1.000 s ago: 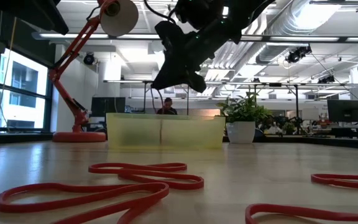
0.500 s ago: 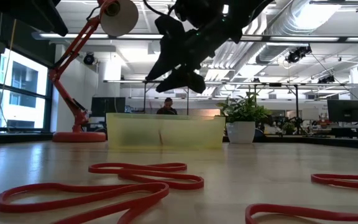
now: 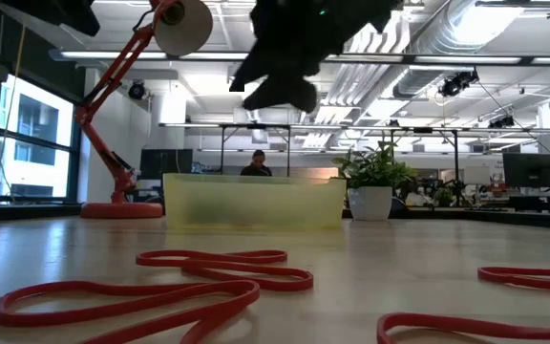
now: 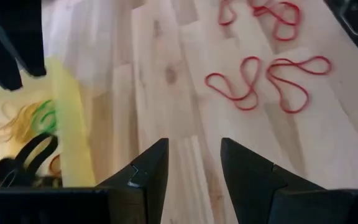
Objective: Pick and place rubber bands into bin
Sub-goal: Put the red rubber band into the yellow bin
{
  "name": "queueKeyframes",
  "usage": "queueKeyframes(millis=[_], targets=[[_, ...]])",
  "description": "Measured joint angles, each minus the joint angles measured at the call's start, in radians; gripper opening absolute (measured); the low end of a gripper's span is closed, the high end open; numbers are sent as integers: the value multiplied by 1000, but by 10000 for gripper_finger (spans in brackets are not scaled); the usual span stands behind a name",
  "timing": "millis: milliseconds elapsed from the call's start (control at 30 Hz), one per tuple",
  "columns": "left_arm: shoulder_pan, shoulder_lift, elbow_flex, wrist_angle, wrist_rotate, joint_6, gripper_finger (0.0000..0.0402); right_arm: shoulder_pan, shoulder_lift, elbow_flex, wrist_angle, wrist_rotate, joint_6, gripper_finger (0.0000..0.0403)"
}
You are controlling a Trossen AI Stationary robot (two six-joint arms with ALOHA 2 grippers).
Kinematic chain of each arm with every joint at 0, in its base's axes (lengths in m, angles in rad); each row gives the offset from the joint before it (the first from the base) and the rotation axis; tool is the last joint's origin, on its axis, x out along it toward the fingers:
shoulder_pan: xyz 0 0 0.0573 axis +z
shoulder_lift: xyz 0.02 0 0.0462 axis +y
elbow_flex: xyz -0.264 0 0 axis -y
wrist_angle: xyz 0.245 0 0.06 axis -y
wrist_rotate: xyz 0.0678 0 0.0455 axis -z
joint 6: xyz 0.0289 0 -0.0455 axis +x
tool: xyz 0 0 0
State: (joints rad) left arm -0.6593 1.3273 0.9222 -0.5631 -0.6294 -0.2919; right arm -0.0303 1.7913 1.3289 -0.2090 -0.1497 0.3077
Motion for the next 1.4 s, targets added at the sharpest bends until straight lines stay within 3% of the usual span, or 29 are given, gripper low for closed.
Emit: queueKeyframes(millis=[100,200,400,533,733,1100,1400], targets=[[26,27,0,54,47,33,136,59,-43,0,-124,53,-46,198],[76,72,0,96,167,35,136,135,-89,0,-285,126,-38,186],[155,196,2,273,396,134,136,316,-153,0,-527,277,73,167],[181,275,40,312,487,228,136,446,-175,0,-635,353,190,160],[211,352,114,289,511,285,136,622,-188,-1,-716,446,429,156],[274,492,261,149,561,98,136,881,-189,-2,-840,583,917,171],[273,589,361,73,561,4,136,976,-183,-2,-857,657,994,166]])
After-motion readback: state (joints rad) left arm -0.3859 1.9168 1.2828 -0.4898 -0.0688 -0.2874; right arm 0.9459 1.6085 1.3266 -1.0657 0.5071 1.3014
